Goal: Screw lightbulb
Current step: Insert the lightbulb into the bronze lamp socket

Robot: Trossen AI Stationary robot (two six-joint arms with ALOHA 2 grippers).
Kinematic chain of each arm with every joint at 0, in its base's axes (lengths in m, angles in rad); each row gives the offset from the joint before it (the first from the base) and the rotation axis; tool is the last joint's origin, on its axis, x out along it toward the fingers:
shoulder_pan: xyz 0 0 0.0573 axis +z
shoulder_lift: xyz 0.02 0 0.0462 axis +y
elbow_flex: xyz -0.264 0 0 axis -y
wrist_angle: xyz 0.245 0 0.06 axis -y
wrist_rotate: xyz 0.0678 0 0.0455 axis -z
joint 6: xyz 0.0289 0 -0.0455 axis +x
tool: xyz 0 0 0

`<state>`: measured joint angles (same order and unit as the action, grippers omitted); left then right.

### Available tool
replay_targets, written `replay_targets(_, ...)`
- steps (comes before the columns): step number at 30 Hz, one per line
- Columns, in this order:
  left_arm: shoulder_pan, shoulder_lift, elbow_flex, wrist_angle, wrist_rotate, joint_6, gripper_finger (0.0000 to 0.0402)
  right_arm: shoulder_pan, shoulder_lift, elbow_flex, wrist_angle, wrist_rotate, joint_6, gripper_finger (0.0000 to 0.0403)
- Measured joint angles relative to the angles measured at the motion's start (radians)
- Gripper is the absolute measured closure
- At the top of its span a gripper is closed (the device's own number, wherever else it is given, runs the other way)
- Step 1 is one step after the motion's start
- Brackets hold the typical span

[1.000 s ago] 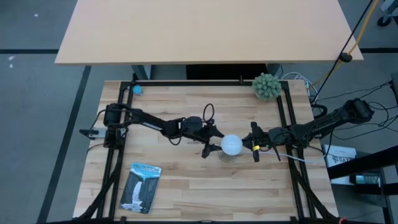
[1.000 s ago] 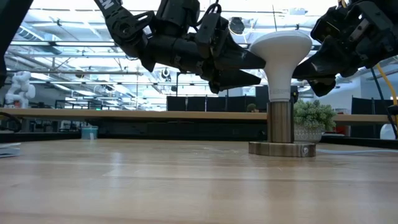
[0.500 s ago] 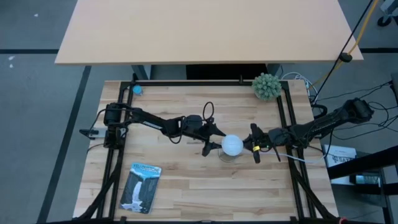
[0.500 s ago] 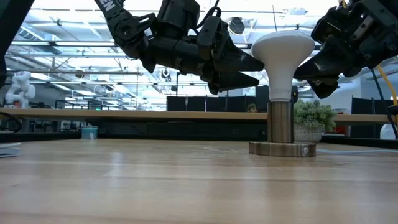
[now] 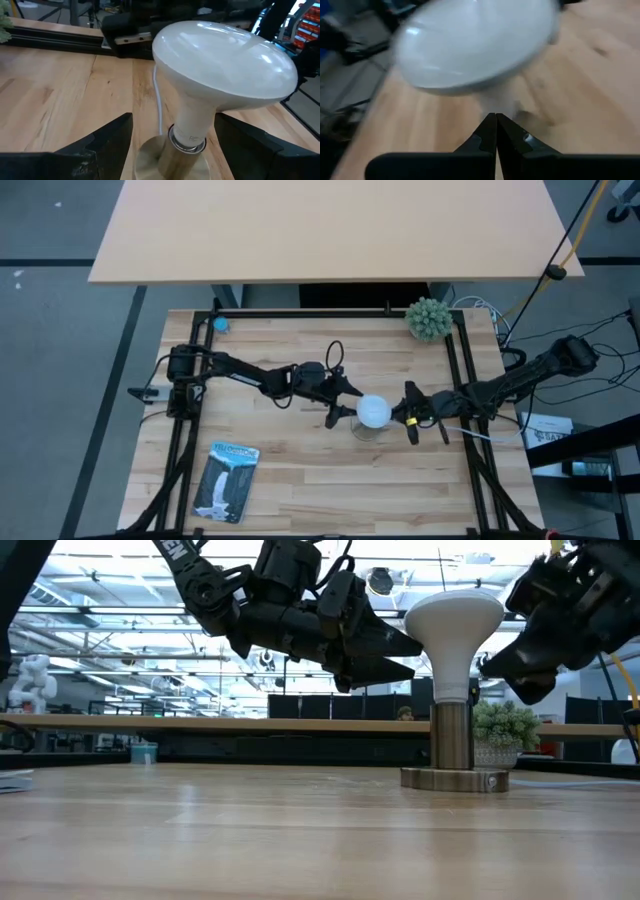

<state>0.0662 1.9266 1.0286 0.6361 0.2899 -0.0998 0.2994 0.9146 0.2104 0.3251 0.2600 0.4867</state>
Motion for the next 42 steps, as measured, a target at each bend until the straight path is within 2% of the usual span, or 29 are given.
replay_targets(4, -0.004, 0.000, 0.000, 0.000, 0.011, -0.001, 0.0117, 0.000, 0.000, 0.000, -0.021, 0.099, -0.021, 0.0403)
replay_targets(11, -0.015, 0.000, 0.000, 0.000, 0.015, -0.010, 0.0117, -0.008, 0.000, 0.000, 0.087, 0.141, -0.139, 0.0403)
replay_targets(23, -0.027, 0.000, 0.000, 0.000, 0.012, -0.048, 0.0117, -0.017, 0.000, 0.000, 0.082, 0.125, -0.115, 0.0403)
replay_targets(42, 0.002, 0.000, 0.000, -0.001, 0.007, -0.049, 0.0117, -0.009, 0.000, 0.000, 0.080, 0.022, -0.052, 0.0403)
